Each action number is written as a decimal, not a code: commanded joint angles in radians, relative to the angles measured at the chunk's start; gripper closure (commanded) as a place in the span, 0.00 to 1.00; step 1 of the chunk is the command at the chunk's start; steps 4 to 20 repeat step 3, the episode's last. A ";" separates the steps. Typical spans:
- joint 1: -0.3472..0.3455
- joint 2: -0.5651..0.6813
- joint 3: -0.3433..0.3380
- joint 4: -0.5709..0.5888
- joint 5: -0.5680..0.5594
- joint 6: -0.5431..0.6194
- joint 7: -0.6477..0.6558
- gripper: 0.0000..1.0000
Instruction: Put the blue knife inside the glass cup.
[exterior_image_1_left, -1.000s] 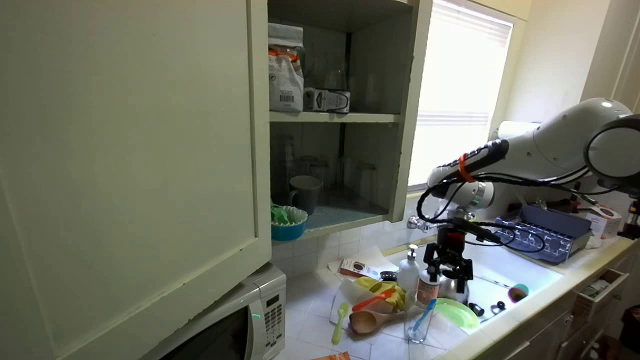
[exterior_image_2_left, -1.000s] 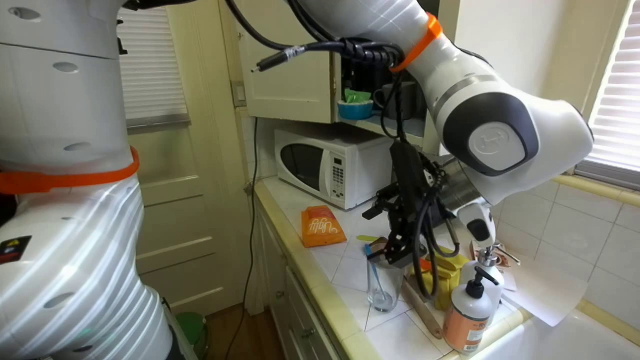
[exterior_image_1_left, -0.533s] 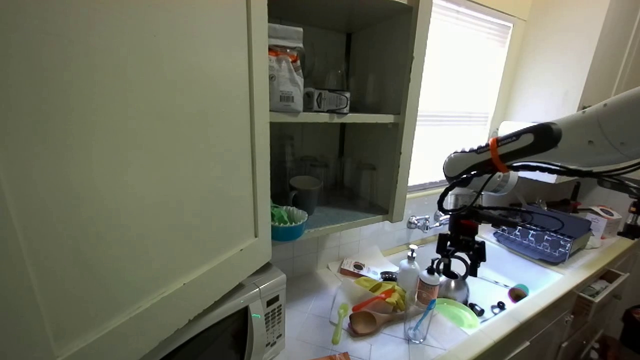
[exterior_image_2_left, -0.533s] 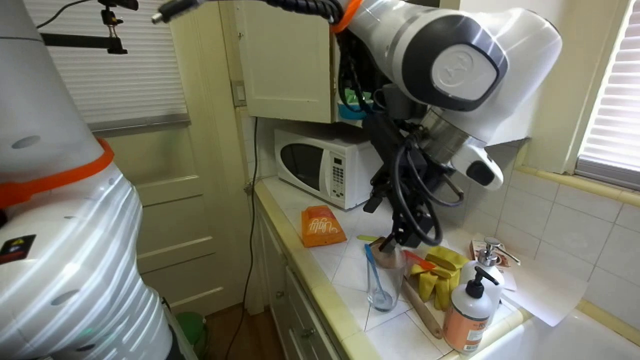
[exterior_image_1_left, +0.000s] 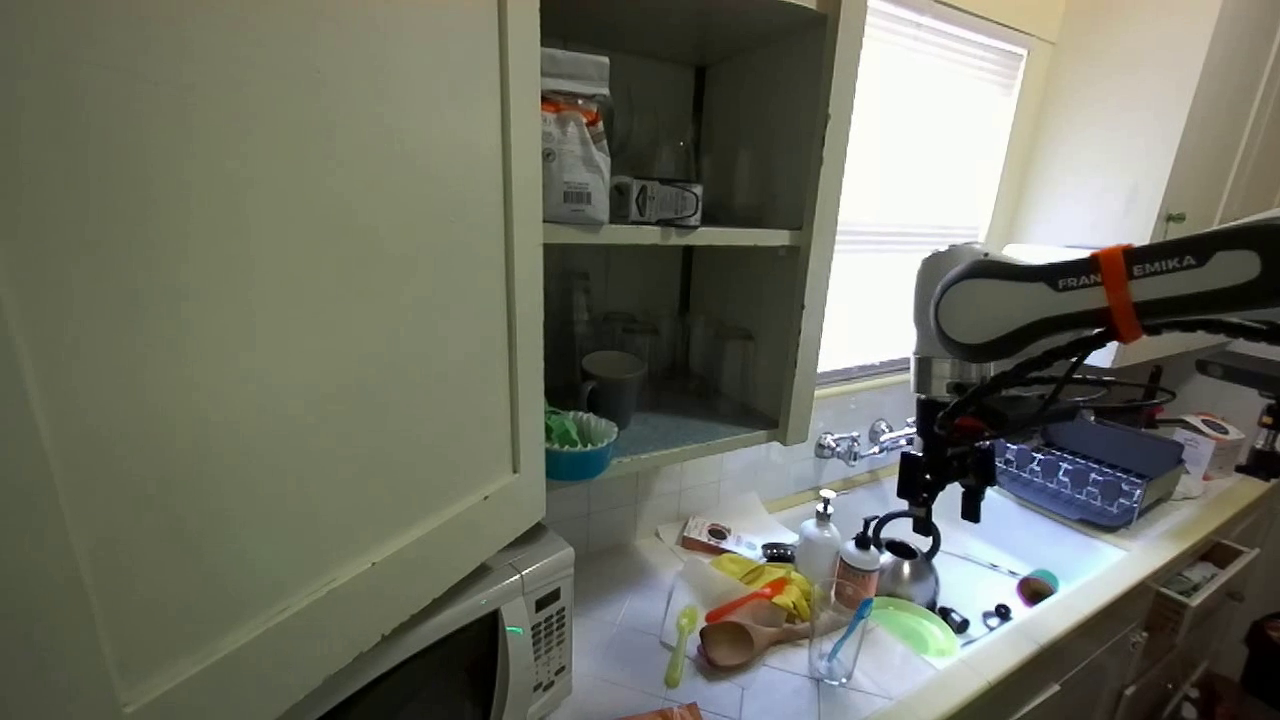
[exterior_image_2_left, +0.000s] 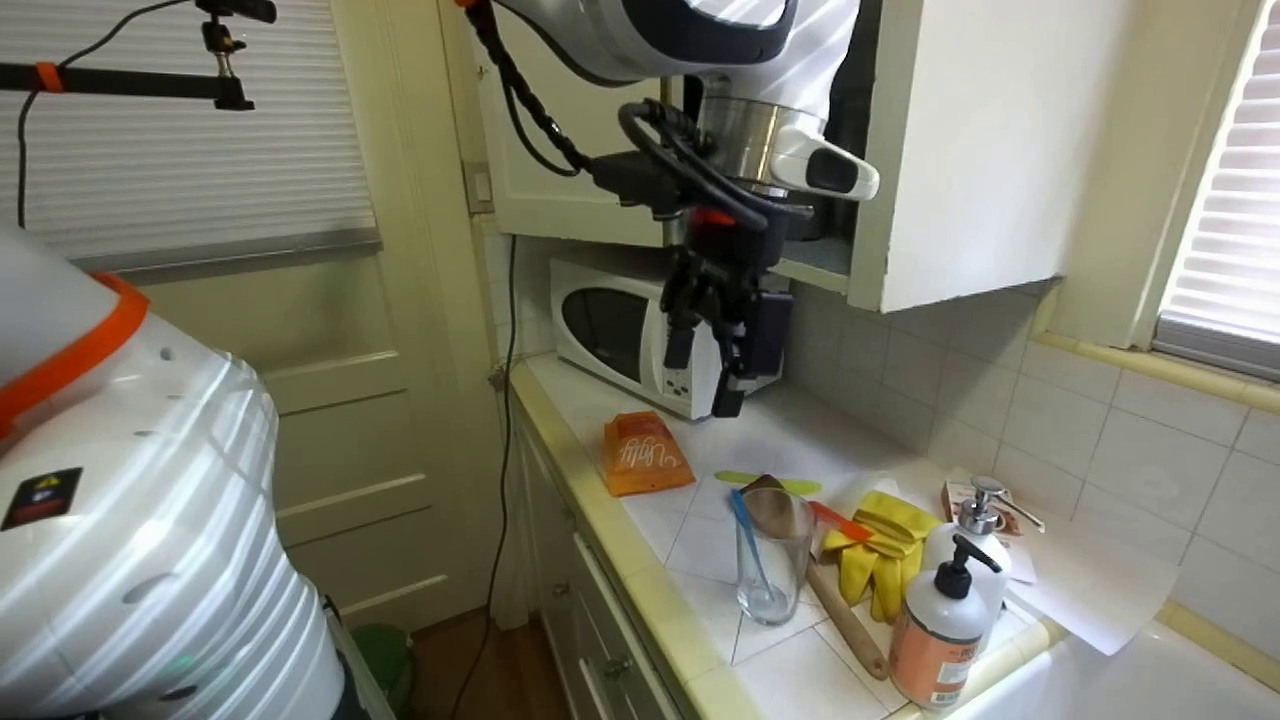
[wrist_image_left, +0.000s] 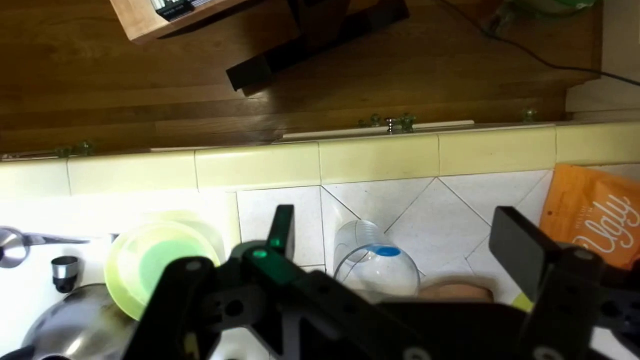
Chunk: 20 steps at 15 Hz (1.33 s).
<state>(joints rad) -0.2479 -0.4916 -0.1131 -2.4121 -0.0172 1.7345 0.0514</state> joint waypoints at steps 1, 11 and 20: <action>0.018 0.001 -0.021 0.002 -0.007 -0.002 0.006 0.00; 0.016 0.019 -0.032 0.002 -0.006 -0.001 0.004 0.00; 0.016 0.019 -0.032 0.002 -0.006 -0.001 0.004 0.00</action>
